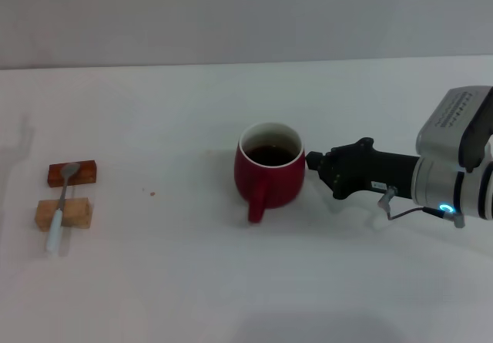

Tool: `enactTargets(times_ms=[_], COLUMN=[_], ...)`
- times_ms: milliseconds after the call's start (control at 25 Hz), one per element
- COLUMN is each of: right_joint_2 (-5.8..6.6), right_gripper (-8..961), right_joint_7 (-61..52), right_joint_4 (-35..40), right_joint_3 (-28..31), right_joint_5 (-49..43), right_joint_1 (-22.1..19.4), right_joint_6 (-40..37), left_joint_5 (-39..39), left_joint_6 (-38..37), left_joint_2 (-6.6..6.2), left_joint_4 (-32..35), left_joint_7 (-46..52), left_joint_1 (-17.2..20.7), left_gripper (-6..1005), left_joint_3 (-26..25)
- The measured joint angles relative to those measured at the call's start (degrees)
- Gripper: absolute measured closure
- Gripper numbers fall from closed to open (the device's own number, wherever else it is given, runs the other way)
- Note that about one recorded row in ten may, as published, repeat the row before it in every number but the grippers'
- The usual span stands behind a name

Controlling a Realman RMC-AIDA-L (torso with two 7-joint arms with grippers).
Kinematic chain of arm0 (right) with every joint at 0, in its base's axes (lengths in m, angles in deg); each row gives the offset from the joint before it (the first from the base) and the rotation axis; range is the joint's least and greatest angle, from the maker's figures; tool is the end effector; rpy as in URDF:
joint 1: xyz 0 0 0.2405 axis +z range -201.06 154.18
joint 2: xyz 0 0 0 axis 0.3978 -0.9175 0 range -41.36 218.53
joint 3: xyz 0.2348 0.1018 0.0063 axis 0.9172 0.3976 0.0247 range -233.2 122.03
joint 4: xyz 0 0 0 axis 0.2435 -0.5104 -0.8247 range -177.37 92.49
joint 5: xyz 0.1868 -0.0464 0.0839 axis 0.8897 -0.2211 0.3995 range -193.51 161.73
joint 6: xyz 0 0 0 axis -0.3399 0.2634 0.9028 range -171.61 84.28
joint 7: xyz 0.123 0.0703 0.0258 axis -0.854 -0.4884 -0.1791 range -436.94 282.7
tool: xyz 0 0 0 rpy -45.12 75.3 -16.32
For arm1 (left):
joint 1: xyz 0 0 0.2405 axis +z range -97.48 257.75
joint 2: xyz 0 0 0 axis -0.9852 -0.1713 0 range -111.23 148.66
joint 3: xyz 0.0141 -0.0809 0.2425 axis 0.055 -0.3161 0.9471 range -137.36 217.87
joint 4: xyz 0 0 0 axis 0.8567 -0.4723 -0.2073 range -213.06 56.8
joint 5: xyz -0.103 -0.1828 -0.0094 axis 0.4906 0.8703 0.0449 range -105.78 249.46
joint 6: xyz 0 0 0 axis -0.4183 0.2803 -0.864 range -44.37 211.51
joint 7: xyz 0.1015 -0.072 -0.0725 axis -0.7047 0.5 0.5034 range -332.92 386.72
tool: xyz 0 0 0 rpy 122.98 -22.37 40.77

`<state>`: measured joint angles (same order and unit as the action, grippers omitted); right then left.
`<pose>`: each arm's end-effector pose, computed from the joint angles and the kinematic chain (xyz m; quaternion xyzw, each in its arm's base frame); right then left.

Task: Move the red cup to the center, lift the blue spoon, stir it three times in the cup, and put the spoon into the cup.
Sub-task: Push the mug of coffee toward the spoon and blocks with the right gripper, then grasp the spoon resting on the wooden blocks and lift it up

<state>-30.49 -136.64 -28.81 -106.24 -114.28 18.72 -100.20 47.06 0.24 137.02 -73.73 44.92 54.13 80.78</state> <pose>0.2521 0.3833 -0.0746 -0.9367 0.1884 0.1657 0.2443 -0.3427 0.3242 0.0806 -0.5424 -0.1792 -0.4037 0.7147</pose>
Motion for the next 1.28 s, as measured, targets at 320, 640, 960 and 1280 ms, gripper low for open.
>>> enactTargets(times_ms=[320, 640, 960, 1280], right_joint_2=[-0.02, -0.02, 0.20, 0.01], right_gripper=[954, 953, 953, 943], right_joint_7=[0.29, 0.46, 7.33, 27.75], right_joint_4=[-0.06, 0.34, 2.98, 0.22], right_joint_3=[-1.93, -2.63, 0.02, 0.50], right_joint_5=[-0.07, 0.18, 11.02, 49.59], right_joint_1=[0.13, -0.31, -5.83, -10.39], right_joint_6=[-1.72, -2.14, -1.99, -2.12], left_joint_5=[0.00, 0.00, -0.18, -0.29], left_joint_6=[0.01, 0.11, -0.35, 2.08], left_joint_2=[0.06, 0.08, 0.10, -0.30], left_joint_4=[-0.04, -0.12, -0.18, 4.68], left_joint_7=[0.00, 0.00, -0.01, 9.74], left_joint_1=[-0.20, -0.54, -0.31, 2.38], left_gripper=[308, 308, 308, 309], left_joint_3=[0.00, -0.01, 2.62, 13.70])
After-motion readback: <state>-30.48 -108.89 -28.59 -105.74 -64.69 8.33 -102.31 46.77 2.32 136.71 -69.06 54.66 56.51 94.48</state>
